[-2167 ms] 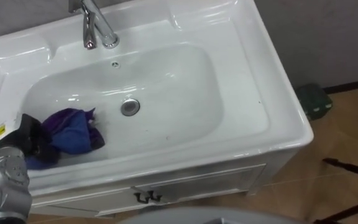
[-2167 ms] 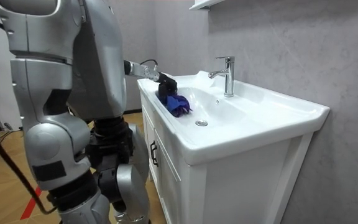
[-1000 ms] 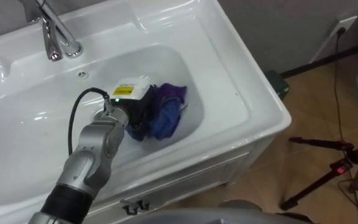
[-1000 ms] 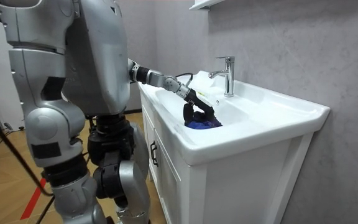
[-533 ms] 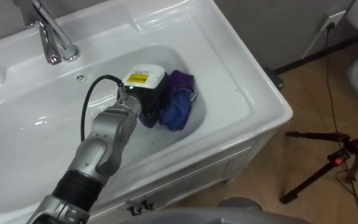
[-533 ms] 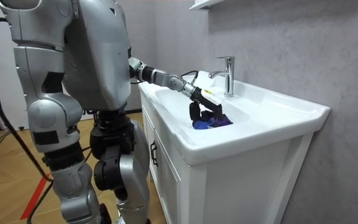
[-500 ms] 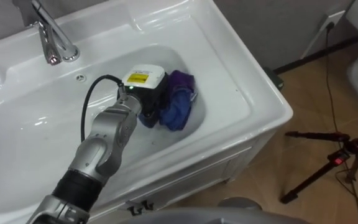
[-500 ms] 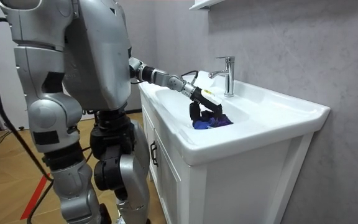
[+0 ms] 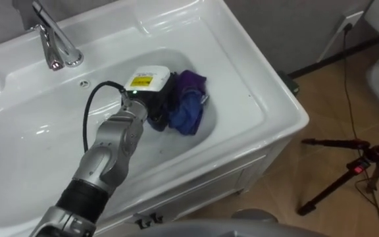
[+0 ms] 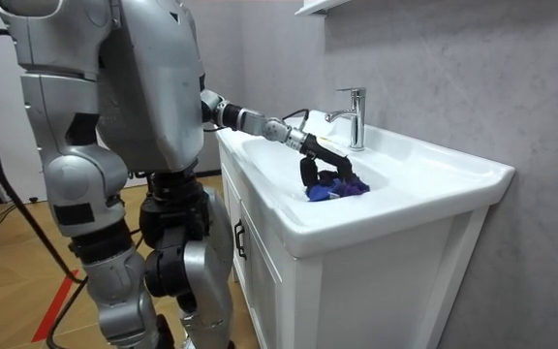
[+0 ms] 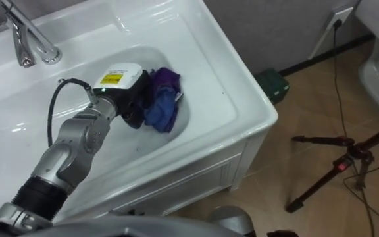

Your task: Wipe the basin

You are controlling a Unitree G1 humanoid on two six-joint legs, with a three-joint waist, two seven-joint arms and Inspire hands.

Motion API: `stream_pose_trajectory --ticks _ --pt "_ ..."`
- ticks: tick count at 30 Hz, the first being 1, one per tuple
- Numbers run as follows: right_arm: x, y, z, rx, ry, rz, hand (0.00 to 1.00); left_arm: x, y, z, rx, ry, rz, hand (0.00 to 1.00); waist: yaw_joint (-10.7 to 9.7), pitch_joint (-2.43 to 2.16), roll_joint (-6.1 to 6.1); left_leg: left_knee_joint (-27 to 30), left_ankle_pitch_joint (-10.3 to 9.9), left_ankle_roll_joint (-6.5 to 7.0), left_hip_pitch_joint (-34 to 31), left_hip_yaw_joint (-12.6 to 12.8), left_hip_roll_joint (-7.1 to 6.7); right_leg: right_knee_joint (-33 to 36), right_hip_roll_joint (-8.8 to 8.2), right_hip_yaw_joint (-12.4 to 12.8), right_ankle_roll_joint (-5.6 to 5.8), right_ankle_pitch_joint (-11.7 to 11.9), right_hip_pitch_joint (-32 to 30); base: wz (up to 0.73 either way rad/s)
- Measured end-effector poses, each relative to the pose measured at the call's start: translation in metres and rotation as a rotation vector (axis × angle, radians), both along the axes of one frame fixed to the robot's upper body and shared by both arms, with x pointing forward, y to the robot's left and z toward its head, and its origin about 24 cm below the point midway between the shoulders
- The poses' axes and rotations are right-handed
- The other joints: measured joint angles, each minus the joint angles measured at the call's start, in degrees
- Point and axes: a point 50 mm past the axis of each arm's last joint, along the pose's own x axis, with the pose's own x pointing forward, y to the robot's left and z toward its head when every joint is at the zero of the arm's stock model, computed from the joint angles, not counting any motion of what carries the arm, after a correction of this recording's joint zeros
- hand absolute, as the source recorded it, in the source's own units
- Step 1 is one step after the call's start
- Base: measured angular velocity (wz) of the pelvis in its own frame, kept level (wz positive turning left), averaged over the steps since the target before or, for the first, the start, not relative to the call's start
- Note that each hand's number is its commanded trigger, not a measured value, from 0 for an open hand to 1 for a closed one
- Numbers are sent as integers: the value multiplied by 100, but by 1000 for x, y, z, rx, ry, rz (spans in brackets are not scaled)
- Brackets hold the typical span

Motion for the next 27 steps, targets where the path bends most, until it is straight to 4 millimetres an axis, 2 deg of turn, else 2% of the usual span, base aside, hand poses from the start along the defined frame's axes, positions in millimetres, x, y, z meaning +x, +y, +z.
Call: stream_pose_trajectory --ticks 5,8,10,14,17,19,22,24,25,26,27 --pt "-3 0 0 12 10 -9 0 2 7 0 -70 -7 53 100 4 0 -9 183 -45 -8 -98 46 36 103 -5 46 -10 -6 -66 -7" --pt "-8 -1 0 9 23 -43 0 -1 15 -14 -62 31 93 100 43 0 -12 187 -56 -13 -42 93 49 148 3 109 -18 -12 -62 -13" --pt "-11 0 0 6 30 -56 0 -3 28 -27 -73 88 160 100 97 -4 -10 235 -98 -12 -28 217 99 177 37 189 -35 -23 -75 -21" --pt "-16 -3 0 -2 32 -108 0 -9 52 -42 -95 149 280 100 156 -18 -24 321 -149 -15 -36 238 134 254 57 237 -58 -63 -84 -9" --pt "-23 -5 1 -14 49 -134 0 -14 70 -50 -93 184 361 100 408 -48 -27 329 -213 -54 69 356 198 321 111 331 -93 -87 -77 -23" --pt "-29 -7 1 -18 53 -163 0 -20 86 -57 -109 216 440 100 465 -135 -18 349 -214 -56 76 351 199 346 111 338 -97 -106 -76 1" --pt "-29 -11 3 -29 34 -198 0 -28 109 -63 -92 251 529 100 509 -173 33 360 -217 -62 108 343 202 373 113 343 -106 -112 -60 -1" --pt "-32 -13 3 -32 30 -219 0 -32 124 -64 -76 262 577 100 559 -168 43 391 -218 -63 99 342 205 381 114 340 -113 -116 -44 0" --pt "-33 -14 4 -36 29 -239 0 -35 133 -64 -67 266 606 100 614 -169 85 405 -222 -70 113 337 216 363 124 336 -114 -115 -8 0" --pt "-35 -15 4 -38 31 -248 0 -36 137 -63 -63 265 619 100 628 -135 68 408 -226 -73 133 332 216 358 125 329 -113 -115 19 8" --pt "-37 -16 5 -42 36 -250 0 -37 144 -62 -53 266 644 100 670 -134 112 405 -238 -85 150 327 216 361 128 312 -114 -117 29 4"
